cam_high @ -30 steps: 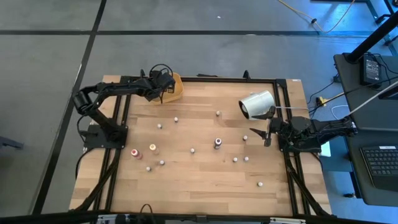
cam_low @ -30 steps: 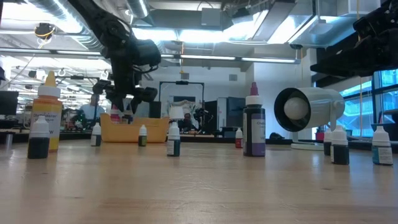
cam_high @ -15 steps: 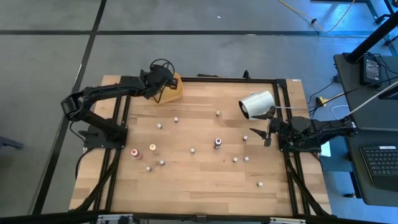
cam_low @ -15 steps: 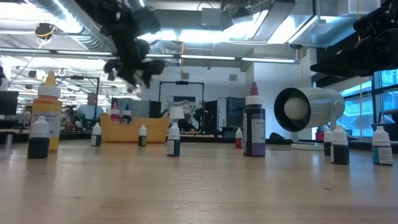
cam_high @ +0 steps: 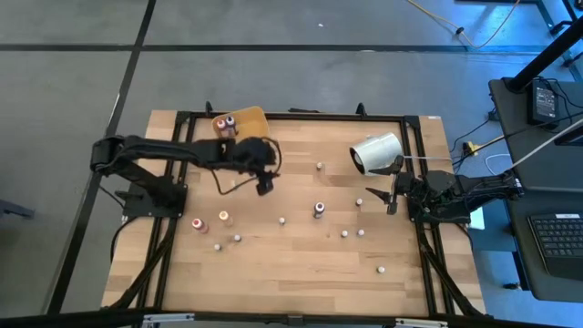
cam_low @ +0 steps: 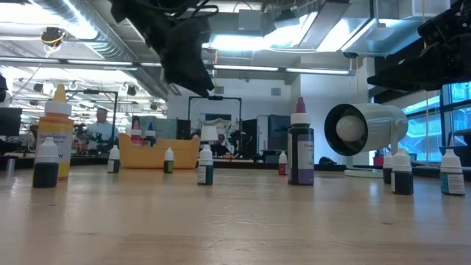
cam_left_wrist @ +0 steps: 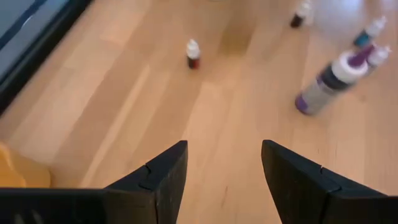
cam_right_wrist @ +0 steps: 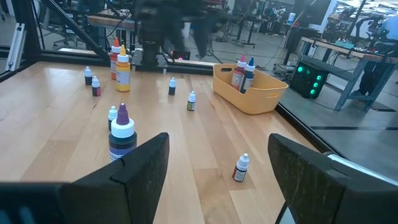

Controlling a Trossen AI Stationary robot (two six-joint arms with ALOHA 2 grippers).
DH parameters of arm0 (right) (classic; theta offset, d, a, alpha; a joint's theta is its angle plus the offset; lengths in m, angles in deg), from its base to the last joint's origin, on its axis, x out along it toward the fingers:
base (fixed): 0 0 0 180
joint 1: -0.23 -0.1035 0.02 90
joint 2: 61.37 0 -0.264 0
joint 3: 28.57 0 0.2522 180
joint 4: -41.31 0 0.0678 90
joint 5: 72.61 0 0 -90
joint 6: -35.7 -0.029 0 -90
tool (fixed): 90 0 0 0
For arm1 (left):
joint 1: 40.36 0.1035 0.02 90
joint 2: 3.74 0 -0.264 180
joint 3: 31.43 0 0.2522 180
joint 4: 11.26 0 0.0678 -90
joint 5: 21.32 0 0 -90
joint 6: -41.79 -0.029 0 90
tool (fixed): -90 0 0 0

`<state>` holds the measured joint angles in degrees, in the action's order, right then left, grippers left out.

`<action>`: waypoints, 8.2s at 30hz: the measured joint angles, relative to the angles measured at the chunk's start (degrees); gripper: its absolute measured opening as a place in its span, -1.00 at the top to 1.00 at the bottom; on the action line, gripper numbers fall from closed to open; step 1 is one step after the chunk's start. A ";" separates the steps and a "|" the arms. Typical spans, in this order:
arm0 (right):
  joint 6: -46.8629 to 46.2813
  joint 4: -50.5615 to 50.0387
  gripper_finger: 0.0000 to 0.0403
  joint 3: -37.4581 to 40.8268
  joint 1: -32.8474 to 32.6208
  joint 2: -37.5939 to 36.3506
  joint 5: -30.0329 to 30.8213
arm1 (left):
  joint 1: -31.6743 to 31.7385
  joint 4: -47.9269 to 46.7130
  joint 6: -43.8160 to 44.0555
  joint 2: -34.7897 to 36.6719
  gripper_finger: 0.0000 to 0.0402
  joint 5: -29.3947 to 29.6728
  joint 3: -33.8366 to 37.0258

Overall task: Pick & Place food coloring
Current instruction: Put the small green food coloring bottle into the yellow bin, then put the top small red food coloring bottle into the yellow bin

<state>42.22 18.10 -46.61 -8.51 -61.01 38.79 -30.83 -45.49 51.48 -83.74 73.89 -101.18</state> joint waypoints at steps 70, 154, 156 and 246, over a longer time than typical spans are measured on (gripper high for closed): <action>-0.22 -0.02 -0.37 0.00 0.00 0.01 -0.01 | -2.19 4.67 10.75 -5.75 -0.01 18.16 14.19; 1.51 -0.04 -0.37 0.00 -0.02 0.00 0.01 | 19.93 1.34 30.27 -13.47 0.68 24.11 4.02; 1.51 -0.02 -0.37 0.00 -0.01 0.02 0.00 | 20.12 1.29 30.23 -14.24 0.68 23.57 4.02; 2.06 -4.73 -0.37 -36.00 13.65 62.50 -4.91 | -5.03 39.97 -9.46 -6.13 0.32 5.07 3.98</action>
<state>44.28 13.36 -82.61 5.14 1.49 33.88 -35.87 -5.52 42.02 -89.87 78.97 -97.20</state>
